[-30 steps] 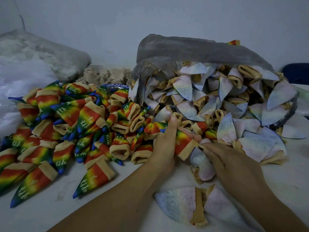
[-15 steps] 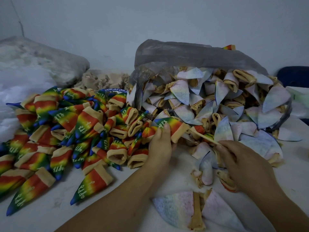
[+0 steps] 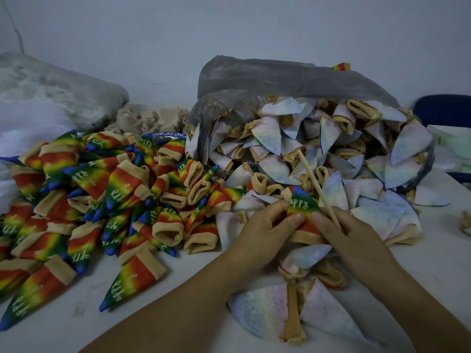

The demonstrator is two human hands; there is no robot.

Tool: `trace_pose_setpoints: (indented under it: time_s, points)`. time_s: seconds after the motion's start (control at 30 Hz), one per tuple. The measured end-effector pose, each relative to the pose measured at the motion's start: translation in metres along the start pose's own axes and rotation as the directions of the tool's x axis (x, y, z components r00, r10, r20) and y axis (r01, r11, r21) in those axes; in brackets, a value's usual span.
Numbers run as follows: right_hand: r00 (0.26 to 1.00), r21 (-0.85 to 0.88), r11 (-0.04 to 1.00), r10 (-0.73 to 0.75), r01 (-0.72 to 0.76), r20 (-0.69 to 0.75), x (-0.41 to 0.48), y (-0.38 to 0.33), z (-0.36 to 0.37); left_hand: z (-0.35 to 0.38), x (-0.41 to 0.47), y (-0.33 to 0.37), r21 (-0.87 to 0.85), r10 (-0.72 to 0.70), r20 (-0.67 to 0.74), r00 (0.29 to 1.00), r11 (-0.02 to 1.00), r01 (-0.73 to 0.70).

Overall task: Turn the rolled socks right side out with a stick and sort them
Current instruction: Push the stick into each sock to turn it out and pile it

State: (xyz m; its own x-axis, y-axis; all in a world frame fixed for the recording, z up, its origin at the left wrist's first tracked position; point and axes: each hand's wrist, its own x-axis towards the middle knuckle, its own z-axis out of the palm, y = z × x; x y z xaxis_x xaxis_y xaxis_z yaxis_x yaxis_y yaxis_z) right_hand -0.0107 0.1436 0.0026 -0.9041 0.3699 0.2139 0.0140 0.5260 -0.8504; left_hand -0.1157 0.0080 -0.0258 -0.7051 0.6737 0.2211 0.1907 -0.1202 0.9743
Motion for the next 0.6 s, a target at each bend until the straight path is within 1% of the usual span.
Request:
trace_pose_setpoints:
  time_s: [0.17,0.27,0.33,0.4,0.43,0.47,0.53,0.6]
  points:
    - [0.998,-0.028,1.0,-0.002,0.001,-0.059,0.003,0.0061,0.004,0.0014,0.0004,0.0001,0.08,0.005,0.015,1.0,0.997,-0.006]
    - [0.995,-0.035,0.999,0.007,-0.01,-0.101,0.0043,0.008,0.0063,0.0011,0.0011,0.0021,0.057,0.002,0.031,1.0,0.998,-0.003]
    - [0.989,0.024,0.999,0.032,-0.029,-0.141,0.0034,0.0078,0.0053,-0.0003,0.0012,0.0029,0.067,-0.029,0.074,0.997,0.997,0.024]
    - [0.98,0.104,0.994,0.051,-0.032,-0.192,0.0017,0.0065,0.0025,-0.0012,0.0021,0.0024,0.127,-0.078,0.11,0.991,0.99,0.064]
    - [0.979,0.124,0.992,0.05,-0.026,-0.199,0.0008,0.0048,0.0019,-0.0019,0.0029,0.0014,0.156,-0.079,0.106,0.991,0.986,0.062]
    - [0.982,0.123,0.992,0.045,-0.023,-0.184,0.0001,0.0032,0.002,-0.0031,0.0037,0.0002,0.148,-0.077,0.094,0.993,0.987,0.063]
    - [0.991,0.09,0.995,0.042,-0.031,-0.124,0.0003,0.0009,0.0044,-0.0044,0.0054,-0.001,0.057,-0.096,0.042,0.994,0.994,0.094]
    - [0.995,0.045,0.998,0.048,-0.044,-0.092,0.0015,0.0005,0.0073,-0.0059,0.0057,-0.0011,-0.024,-0.118,-0.002,0.993,0.993,0.118]
